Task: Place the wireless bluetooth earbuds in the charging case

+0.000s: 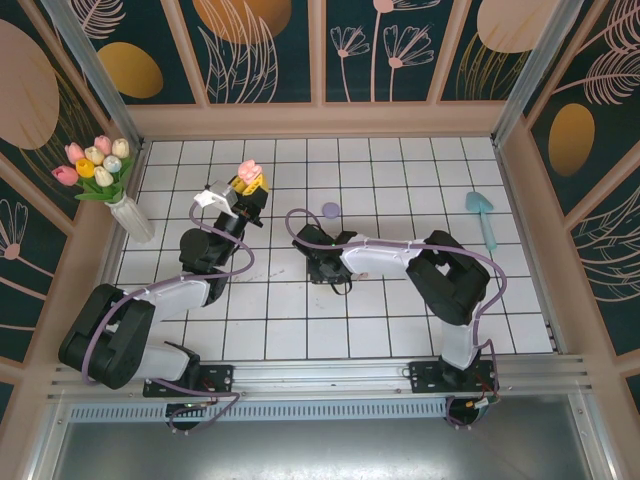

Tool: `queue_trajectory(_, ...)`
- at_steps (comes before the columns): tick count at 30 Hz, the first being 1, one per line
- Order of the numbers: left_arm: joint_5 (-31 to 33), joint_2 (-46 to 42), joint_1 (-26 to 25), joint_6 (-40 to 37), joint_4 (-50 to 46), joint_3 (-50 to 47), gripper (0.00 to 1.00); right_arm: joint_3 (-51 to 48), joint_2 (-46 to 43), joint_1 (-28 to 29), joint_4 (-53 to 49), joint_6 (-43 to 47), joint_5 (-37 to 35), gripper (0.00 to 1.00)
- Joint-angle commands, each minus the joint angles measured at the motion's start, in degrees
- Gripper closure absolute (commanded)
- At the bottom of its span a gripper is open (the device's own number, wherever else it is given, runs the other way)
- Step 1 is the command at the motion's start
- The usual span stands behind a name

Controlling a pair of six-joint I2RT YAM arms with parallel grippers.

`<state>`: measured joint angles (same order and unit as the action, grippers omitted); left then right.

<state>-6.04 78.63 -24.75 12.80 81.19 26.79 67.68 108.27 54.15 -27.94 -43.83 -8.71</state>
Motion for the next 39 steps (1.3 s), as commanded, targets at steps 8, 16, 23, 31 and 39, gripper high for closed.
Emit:
queue_trajectory(8, -0.8, 0.0, 0.3, 1.4, 3.0, 1.0, 1.00, 1.2, 0.4, 2.6, -4.2, 0.7, -0.4, 0.64)
queue_trajectory(16, -0.8, -0.4, 0.3, 1.7, 3.0, 1.0, 1.00, 0.0, -0.2, 3.0, -5.8, 0.6, -2.3, 0.63)
queue_trajectory(23, -0.9, -0.4, 0.4, 2.2, 3.0, 1.0, 1.00, -1.2, -1.2, 2.9, -8.1, 0.4, -5.1, 0.64)
queue_trajectory(31, -1.2, -0.4, 0.4, 2.6, 3.1, 1.3, 1.00, -2.0, -4.5, 2.5, -7.8, 0.7, -5.0, 0.63)
queue_trajectory(39, -1.1, -0.2, 0.3, 2.9, 3.4, 1.2, 1.00, 1.9, -6.5, 2.2, -6.9, -2.4, -3.5, 0.53)
